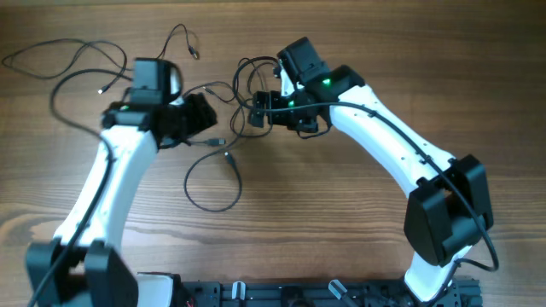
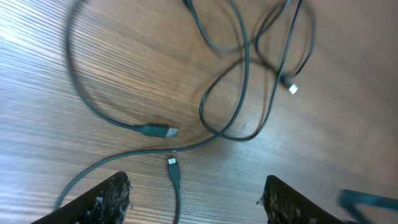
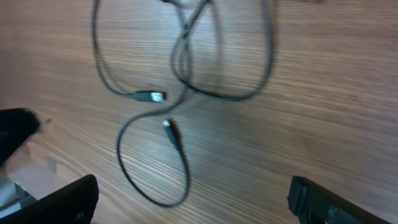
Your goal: Untangle cables
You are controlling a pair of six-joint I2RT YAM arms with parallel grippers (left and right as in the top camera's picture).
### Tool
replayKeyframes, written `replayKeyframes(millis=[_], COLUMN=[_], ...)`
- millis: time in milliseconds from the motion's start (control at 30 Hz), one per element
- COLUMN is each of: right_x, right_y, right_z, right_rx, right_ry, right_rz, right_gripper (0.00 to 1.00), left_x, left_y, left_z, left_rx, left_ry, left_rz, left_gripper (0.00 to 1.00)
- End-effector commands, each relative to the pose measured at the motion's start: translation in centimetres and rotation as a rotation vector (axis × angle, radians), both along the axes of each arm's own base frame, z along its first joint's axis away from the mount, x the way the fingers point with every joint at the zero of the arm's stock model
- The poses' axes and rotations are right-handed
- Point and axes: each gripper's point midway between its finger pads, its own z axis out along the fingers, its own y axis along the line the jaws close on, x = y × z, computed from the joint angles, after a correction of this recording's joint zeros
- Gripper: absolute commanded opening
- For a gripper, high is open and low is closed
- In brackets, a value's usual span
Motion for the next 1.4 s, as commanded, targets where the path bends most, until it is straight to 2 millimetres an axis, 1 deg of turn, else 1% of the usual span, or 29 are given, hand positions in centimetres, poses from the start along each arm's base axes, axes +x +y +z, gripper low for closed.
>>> replayKeyframes(millis=[0,33,133,200,267,333,433,500,567,633,733,800,833,933,1033,1133,1267,1367], right_x=[1.8,2.1,2.5,2.2,1.4,0.5,-0.1,-0.4,-0.5,-0.5,-0.4,-0.5,-0.5,-0.8,-1.0,-1.0,-1.1,-1.0], right_y=[-4.2,-5.7,-9.7,-11.6,-13.4,-14.2,-14.2,-13.8,-13.2,-12.8,-12.1,-11.8,-11.7,-11.2,-10.7,-10.5,-10.5,-10.4], right_z=[2.0,2.7,4.1,4.2,3.8,3.3,3.0,2.9,2.9,3.0,3.0,3.1,3.1,3.1,3.1,3.1,3.1,3.1], right_rx=[0.003,0.010,0.012,-0.006,-0.031,-0.051,-0.063,-0.065,-0.064,-0.063,-0.058,-0.057,-0.057,-0.058,-0.058,-0.058,-0.058,-0.057], right_ry=[-0.005,-0.005,-0.009,0.008,0.053,0.088,0.096,0.099,0.095,0.087,0.071,0.069,0.068,0.067,0.066,0.064,0.066,0.063], right_rz=[-0.099,-0.121,-0.154,-0.170,-0.179,-0.167,-0.127,-0.116,-0.101,-0.089,-0.073,-0.068,-0.065,-0.049,-0.036,-0.031,-0.029,-0.029], right_gripper=[1.00,1.00,1.00,1.00,1.00,1.00,1.00,1.00,1.00,1.00,1.00,1.00,1.00,1.00,1.00,1.00,1.00,1.00], left_x=[1.3,1.7,2.8,3.2,3.5,3.6,3.8,4.1,4.2,4.1,3.9,3.9,3.9,3.6,3.5,3.4,2.8,2.9], left_y=[-2.0,-2.5,-3.8,-4.7,-5.7,-6.8,-8.2,-8.1,-7.9,-8.0,-8.1,-8.1,-8.0,-7.9,-7.7,-7.0,-6.8,-6.8], left_z=[-2.2,-2.7,-4.2,-5.0,-6.0,-7.1,-8.6,-9.4,-10.0,-10.4,-10.5,-10.5,-10.5,-10.7,-10.8,-11.4,-12.5,-12.4], left_rx=[0.051,0.056,0.085,0.107,0.139,0.151,0.166,0.226,0.278,0.300,0.304,0.304,0.305,0.308,0.317,0.355,0.362,0.361], left_ry=[0.001,-0.001,-0.022,-0.040,-0.052,-0.055,-0.057,-0.063,-0.062,-0.057,-0.053,-0.052,-0.049,-0.037,-0.031,-0.016,0.020,0.016], left_rz=[-0.091,-0.105,-0.143,-0.201,-0.267,-0.311,-0.342,-0.336,-0.331,-0.335,-0.338,-0.338,-0.339,-0.341,-0.339,-0.327,-0.332,-0.331], left_gripper=[0.75,0.79,0.80,0.80,0.79,0.81,0.84,0.84,0.81,0.75,0.53,0.43,0.43,0.37,0.34,0.33,0.31,0.23])
